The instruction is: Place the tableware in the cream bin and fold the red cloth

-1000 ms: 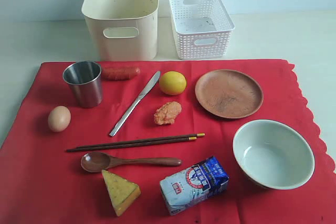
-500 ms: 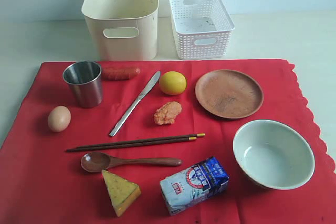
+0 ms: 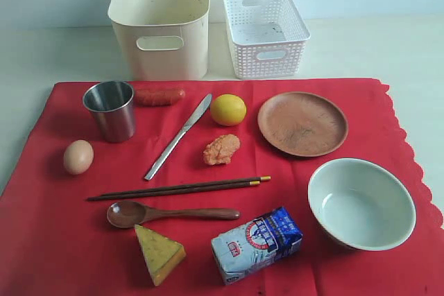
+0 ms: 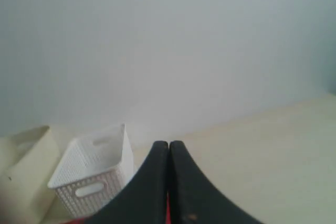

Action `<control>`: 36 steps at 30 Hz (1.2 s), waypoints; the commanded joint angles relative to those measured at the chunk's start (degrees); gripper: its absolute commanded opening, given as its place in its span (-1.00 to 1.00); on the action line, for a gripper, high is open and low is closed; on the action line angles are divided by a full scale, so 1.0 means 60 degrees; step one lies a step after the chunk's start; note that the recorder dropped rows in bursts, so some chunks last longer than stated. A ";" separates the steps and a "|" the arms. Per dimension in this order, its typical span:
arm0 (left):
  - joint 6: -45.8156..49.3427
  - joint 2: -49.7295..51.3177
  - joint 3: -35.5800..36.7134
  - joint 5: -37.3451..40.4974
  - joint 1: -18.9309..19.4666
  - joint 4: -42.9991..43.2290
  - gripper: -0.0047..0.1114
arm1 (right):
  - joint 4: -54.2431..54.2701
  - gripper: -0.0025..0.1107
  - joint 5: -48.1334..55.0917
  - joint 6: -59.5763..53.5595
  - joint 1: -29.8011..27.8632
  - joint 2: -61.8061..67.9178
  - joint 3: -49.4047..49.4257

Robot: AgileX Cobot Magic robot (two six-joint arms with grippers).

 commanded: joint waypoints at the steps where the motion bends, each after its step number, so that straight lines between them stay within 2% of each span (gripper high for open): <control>1: 0.0010 -0.0066 0.0002 -0.0032 0.0012 -0.0058 -0.88 | -0.0073 -0.96 0.0382 -0.0112 0.0019 0.2150 -0.0472; 3: 0.0010 -0.0066 0.0002 -0.0032 0.0012 -0.0058 -0.88 | -0.0073 -0.96 0.0382 -0.0112 0.0155 0.3338 -0.0710; 6: 0.0010 -0.0066 0.0002 -0.0032 0.0012 -0.0058 -0.88 | -0.0073 -0.96 0.0382 -0.0261 0.0913 0.4917 -0.1165; 14: 0.0010 -0.0066 0.0002 -0.0032 0.0012 -0.0058 -0.88 | -0.0073 -0.92 0.0382 -0.0100 0.3703 0.8833 -0.2924; 16: 0.0010 -0.0066 0.0002 -0.0032 0.0012 -0.0058 -0.88 | -0.0073 -0.81 0.0407 -0.0100 0.4072 0.9535 -0.3367; 24: 0.0010 -0.0066 0.0002 -0.0032 0.0012 -0.0058 -0.88 | -0.0073 -0.19 0.0796 -0.0438 0.5314 1.1425 -0.5079; 29: 0.0010 -0.0066 0.0002 -0.0032 0.0012 -0.0058 -0.88 | -0.0073 0.03 0.1854 -0.1262 0.6168 1.2173 -0.6010; 36: 0.0010 -0.0066 0.0002 -0.0032 0.0012 -0.0058 -0.88 | -0.0073 0.43 0.2248 -0.1530 0.7159 1.3489 -0.7098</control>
